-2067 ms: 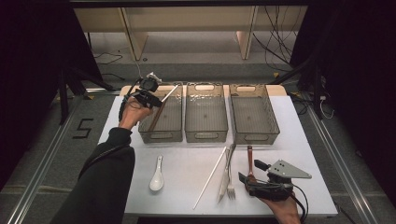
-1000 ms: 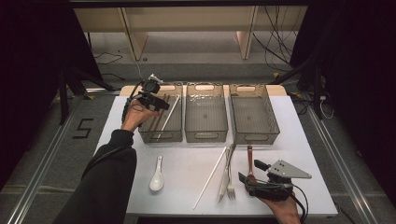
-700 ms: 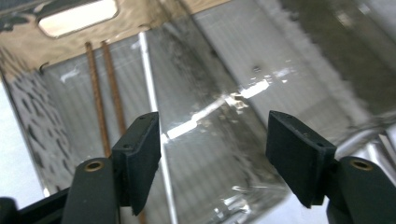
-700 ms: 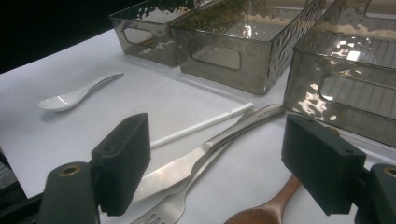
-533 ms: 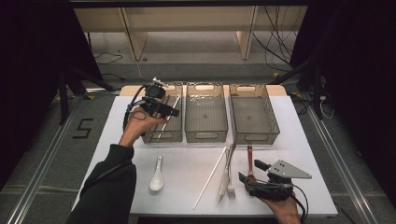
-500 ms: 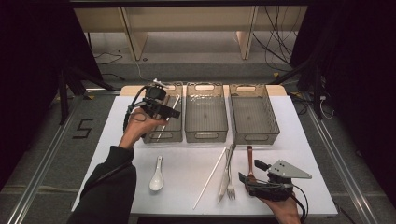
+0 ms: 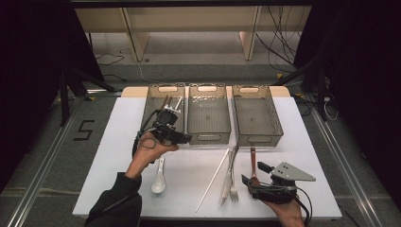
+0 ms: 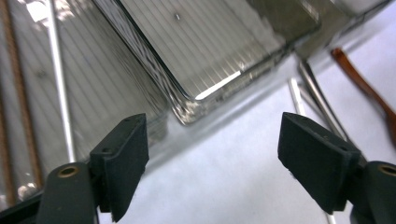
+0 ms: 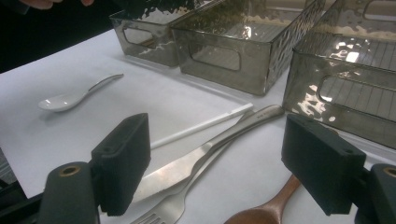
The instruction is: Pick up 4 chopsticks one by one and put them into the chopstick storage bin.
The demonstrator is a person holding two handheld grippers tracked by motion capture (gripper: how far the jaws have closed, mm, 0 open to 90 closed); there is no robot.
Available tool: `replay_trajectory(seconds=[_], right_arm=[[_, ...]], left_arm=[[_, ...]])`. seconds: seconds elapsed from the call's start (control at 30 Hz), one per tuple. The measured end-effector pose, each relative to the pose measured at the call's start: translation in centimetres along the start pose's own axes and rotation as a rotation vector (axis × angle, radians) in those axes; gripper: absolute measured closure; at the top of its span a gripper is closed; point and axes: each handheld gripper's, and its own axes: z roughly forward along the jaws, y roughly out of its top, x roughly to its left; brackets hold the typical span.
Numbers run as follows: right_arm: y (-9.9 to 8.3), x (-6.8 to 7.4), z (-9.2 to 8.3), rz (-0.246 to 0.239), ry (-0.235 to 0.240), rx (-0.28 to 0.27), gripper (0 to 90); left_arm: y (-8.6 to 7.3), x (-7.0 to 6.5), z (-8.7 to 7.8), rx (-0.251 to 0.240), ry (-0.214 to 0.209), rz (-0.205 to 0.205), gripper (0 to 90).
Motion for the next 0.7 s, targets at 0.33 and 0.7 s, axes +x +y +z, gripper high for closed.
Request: replay_trajectory(seconds=[0.33,0.7], right_arm=[[0.0,0.0,-0.1,-0.002,-0.001,-0.001,24.5],[0.1,0.0,-0.1,-0.004,-0.003,-0.001,24.4]], left_arm=[[-0.9,-3.0,1.5,0.042,-0.017,0.05,21.9],[-2.0,-5.2,3.5,0.096,-0.045,0.08,21.2]])
